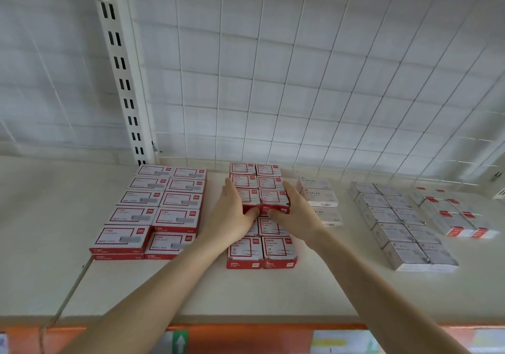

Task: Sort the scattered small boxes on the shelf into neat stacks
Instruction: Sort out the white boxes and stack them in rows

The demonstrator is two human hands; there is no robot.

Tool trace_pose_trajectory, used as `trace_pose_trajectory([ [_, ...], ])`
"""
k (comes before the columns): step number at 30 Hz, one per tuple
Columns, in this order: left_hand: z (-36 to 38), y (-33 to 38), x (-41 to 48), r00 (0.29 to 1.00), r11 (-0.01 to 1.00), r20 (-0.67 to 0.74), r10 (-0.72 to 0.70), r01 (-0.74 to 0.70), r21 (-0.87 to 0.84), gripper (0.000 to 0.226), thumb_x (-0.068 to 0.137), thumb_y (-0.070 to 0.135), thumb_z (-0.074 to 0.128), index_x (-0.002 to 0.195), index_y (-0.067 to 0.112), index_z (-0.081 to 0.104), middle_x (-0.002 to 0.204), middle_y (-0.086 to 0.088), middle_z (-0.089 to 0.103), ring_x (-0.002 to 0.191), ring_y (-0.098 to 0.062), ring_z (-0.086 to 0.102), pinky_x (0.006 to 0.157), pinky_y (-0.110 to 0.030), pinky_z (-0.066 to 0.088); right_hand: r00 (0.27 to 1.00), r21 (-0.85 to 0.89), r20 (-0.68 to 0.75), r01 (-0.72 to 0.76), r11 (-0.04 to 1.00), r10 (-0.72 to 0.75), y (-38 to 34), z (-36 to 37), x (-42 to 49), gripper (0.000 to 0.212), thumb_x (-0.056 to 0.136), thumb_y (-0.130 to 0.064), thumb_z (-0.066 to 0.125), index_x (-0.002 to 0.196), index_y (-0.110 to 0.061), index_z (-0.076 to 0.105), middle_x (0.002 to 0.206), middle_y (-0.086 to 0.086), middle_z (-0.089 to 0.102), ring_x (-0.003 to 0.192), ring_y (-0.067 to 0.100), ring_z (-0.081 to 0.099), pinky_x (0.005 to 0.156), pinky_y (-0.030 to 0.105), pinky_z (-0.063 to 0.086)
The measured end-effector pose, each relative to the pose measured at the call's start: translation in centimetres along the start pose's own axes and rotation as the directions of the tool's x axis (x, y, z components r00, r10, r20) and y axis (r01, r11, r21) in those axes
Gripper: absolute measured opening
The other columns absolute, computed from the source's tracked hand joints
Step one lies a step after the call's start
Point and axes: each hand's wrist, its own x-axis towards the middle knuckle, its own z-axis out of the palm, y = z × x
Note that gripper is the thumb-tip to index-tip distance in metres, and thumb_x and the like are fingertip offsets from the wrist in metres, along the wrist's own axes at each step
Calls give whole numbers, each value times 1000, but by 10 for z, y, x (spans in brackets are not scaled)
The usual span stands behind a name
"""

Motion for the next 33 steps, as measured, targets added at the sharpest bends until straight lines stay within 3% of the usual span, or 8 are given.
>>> trace_pose_trajectory([
  [4, 1, -2, 0, 1000, 999, 6, -6, 6, 33, 71, 86, 27, 61, 139, 5, 20, 136, -5, 46, 122, -19, 48, 98, -33, 45, 1000, -23, 4, 24, 999, -24, 0, 0, -1, 45, 86, -7, 56, 126, -19, 41, 90, -26, 45, 92, 0, 49, 82, 21, 42],
  [9, 0, 1, -2, 1000, 998, 20, -20, 18, 64, 74, 89, 28, 57, 143, 4, 13, 143, -8, 38, 127, -21, 43, 102, -33, 41, 1000, -44, 13, 27, 999, -26, 2, 1, 0, 44, 88, -8, 53, 128, -19, 38, 91, -24, 45, 96, 5, 46, 85, 26, 46],
  [11, -1, 3, -3, 999, 997, 36, -20, 18, 74, 80, 90, 28, 56, 146, 4, 3, 146, -9, 34, 130, -21, 39, 104, -31, 36, 1000, -49, 13, 25, 999, -25, 2, 1, 0, 45, 88, -8, 53, 130, -19, 38, 96, -19, 48, 97, 6, 48, 89, 29, 48],
  [15, -4, 7, -6, 998, 992, 61, -10, 3, 122, 87, 92, 28, 53, 145, 0, -11, 149, -9, 28, 134, -22, 33, 105, -28, 32, 1000, -62, 6, 28, 998, -27, 2, 0, 0, 42, 87, -8, 55, 125, -18, 41, 92, -22, 46, 93, 2, 48, 86, 24, 43],
  [20, -8, 5, 2, 987, 996, 141, -80, 72, 61, 86, 86, 40, 57, 145, 5, 5, 144, -7, 38, 126, -20, 45, 99, -31, 43, 998, 28, 45, -50, 998, 49, 5, -6, 6, 44, 79, -11, 64, 120, -20, 49, 108, -5, 61, 103, 16, 59, 88, 34, 51],
  [26, -17, 8, 7, 992, 994, 111, -68, 59, 91, 67, 85, 41, 57, 139, 16, 27, 136, -4, 42, 124, -20, 42, 98, -33, 40, 997, 150, 24, -76, 986, 73, -6, -14, 17, 15, 89, -18, 53, 100, -25, 61, 105, -3, 67, 97, 17, 63, 91, 42, 50],
  [30, -24, 17, 12, 989, 979, 120, -85, 61, 192, 71, 88, 43, 52, 146, 21, 18, 152, -13, 17, 138, -31, 24, 109, -44, 30, 995, 224, -10, -98, 970, 102, -16, -15, 24, 17, 94, -16, 46, 108, -16, 55, 92, -10, 59, 88, 10, 56, 89, 28, 44],
  [33, -25, 28, 17, 985, 955, 129, -116, 74, 288, 68, 91, 46, 46, 148, 25, 13, 155, -14, 5, 139, -36, 19, 110, -45, 26, 990, 220, -19, -131, 967, 138, -17, -10, 29, 26, 93, -18, 43, 118, -14, 52, 95, -7, 63, 92, 15, 60, 87, 35, 50],
])
